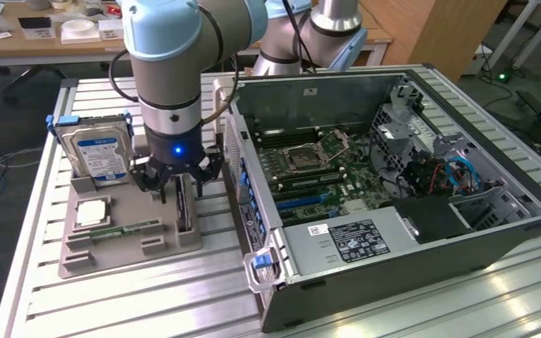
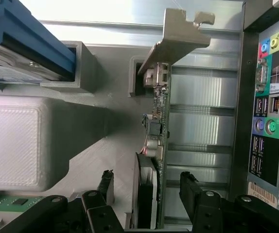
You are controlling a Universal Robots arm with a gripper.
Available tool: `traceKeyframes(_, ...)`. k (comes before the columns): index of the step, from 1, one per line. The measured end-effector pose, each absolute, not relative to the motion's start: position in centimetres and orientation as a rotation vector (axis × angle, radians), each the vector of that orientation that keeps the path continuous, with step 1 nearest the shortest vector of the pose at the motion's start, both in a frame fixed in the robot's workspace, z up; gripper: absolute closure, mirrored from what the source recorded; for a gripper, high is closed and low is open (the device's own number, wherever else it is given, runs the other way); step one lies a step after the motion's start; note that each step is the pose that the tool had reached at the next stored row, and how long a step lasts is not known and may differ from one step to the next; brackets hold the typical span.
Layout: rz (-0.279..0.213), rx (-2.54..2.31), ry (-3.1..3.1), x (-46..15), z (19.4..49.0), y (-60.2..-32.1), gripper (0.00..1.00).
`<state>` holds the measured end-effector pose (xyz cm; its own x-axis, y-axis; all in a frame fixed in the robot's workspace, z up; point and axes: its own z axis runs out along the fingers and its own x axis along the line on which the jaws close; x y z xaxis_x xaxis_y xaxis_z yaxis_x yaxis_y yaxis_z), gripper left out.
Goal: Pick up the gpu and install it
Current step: 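Pick up the gpu and move the gpu toward the slot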
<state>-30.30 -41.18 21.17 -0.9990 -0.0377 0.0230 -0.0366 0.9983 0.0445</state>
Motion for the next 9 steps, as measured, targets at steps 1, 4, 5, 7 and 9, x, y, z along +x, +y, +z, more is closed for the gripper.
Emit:
traceKeyframes(1, -0.069, 0.058, -3.116, -30.3, 21.17, -41.18, 0.34)
traceKeyframes(4, -0.069, 0.058, -3.117, -30.3, 21.16, -41.18, 0.34)
traceKeyframes(5, -0.069, 0.058, -3.117, -30.3, 21.16, -41.18, 0.34)
traceKeyframes(7, -0.069, 0.058, -3.117, -30.3, 21.16, -41.18, 0.36)
traceKeyframes(9, -0.069, 0.058, -3.117, -30.29, 21.16, -41.18, 0.42)
